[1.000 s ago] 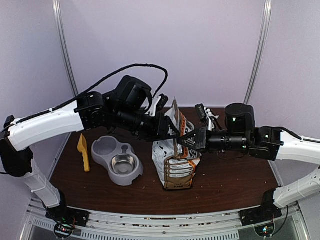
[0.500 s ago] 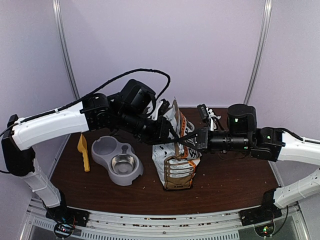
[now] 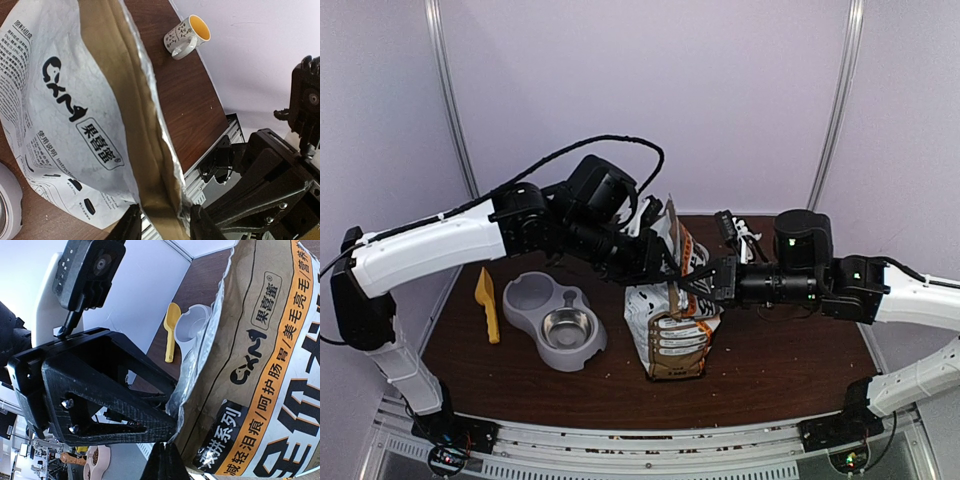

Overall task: Serve the pet food
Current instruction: Open the seal of the pet food bag.

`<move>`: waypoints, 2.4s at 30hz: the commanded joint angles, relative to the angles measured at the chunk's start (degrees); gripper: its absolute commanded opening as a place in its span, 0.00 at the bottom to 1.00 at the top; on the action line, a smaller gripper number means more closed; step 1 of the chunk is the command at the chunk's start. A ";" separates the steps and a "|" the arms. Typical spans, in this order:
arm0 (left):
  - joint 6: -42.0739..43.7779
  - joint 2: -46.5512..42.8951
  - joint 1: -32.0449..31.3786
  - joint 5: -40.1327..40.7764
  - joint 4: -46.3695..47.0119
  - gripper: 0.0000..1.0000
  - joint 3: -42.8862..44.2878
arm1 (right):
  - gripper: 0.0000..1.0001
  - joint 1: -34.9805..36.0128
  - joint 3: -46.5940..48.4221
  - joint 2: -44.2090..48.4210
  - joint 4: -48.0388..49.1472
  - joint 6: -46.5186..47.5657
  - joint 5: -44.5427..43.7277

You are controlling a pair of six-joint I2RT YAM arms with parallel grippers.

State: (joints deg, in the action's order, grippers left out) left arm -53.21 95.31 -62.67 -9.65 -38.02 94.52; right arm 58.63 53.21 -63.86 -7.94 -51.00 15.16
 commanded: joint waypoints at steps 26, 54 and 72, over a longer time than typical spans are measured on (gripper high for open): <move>0.01 3.83 0.27 -5.10 -1.77 0.25 0.27 | 0.00 0.26 -0.15 0.86 -1.98 1.61 -0.64; 3.09 6.72 0.27 -10.35 2.66 0.16 4.69 | 0.00 0.31 -0.34 -0.76 -3.26 2.72 -0.98; 2.39 7.69 0.10 -12.41 5.85 0.12 4.12 | 0.00 0.28 -0.31 -0.90 -4.09 3.10 -1.71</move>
State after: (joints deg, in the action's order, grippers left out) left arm -50.65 100.95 -61.43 -17.80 -39.11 98.43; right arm 58.63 53.19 -63.94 -11.53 -49.19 14.48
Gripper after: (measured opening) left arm 0.121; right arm 0.008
